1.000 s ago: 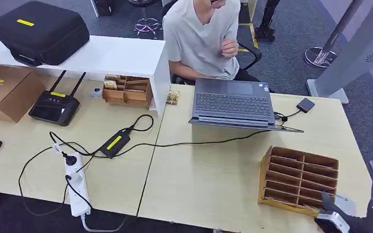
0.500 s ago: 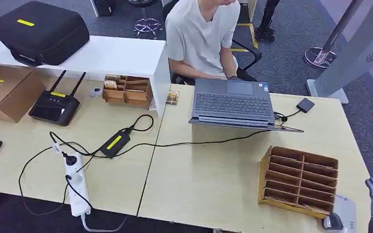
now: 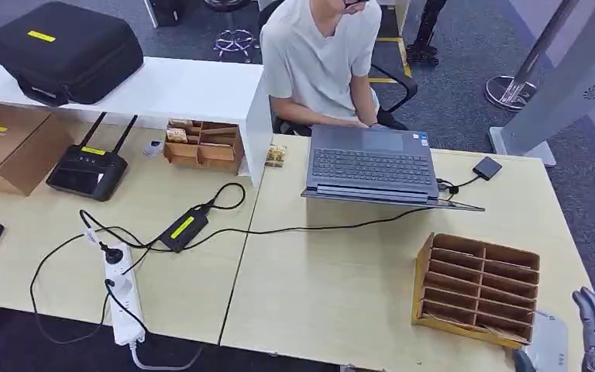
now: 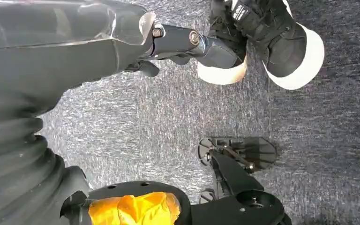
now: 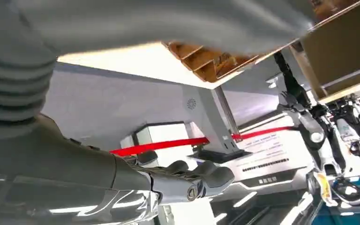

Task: Pass the card to the sensor for recognition and then transmit it.

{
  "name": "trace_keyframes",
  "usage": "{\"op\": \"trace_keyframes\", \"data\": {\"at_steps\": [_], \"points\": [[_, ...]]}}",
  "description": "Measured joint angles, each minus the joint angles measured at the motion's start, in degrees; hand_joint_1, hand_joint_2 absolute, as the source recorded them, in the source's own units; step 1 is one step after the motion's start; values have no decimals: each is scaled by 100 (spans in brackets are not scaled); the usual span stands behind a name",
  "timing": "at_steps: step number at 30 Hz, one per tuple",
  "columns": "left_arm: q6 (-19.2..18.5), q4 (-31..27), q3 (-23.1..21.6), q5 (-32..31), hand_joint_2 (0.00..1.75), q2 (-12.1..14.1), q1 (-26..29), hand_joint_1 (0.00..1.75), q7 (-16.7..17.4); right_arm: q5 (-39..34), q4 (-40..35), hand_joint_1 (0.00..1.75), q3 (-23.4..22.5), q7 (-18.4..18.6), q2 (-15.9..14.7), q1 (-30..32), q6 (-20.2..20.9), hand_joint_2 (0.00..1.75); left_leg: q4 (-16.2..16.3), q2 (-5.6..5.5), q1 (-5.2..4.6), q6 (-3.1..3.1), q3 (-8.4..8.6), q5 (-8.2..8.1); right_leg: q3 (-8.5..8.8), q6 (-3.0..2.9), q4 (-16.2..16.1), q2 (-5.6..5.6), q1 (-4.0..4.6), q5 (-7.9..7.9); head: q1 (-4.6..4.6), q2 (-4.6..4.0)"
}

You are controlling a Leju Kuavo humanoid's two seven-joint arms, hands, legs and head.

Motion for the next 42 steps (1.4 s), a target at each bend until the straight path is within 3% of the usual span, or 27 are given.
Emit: {"op": "trace_keyframes", "data": {"at_steps": [11,22,27,42], "points": [[7,0,0,-31,175,2,-4,0,-26,153,-33,0,227,245,-134,142,-131,175,0,0,0,0,-1,0,0,0,0,-1,0,0,0,0],[4,0,0,-127,175,7,-6,0,28,853,-337,0,665,896,-960,621,-708,175,0,0,-1,3,0,-2,0,0,-1,-1,-1,0,0,0],[4,0,0,-149,175,7,-6,0,31,931,-385,0,778,946,-1156,704,-732,175,0,0,-1,3,1,-2,0,0,-1,-1,0,0,0,0],[-33,0,-4,-278,175,9,-16,0,79,1901,-29,0,1517,2048,-1879,668,-1294,175,0,0,-1,3,1,-2,1,0,-1,-1,-1,0,0,0]]}}
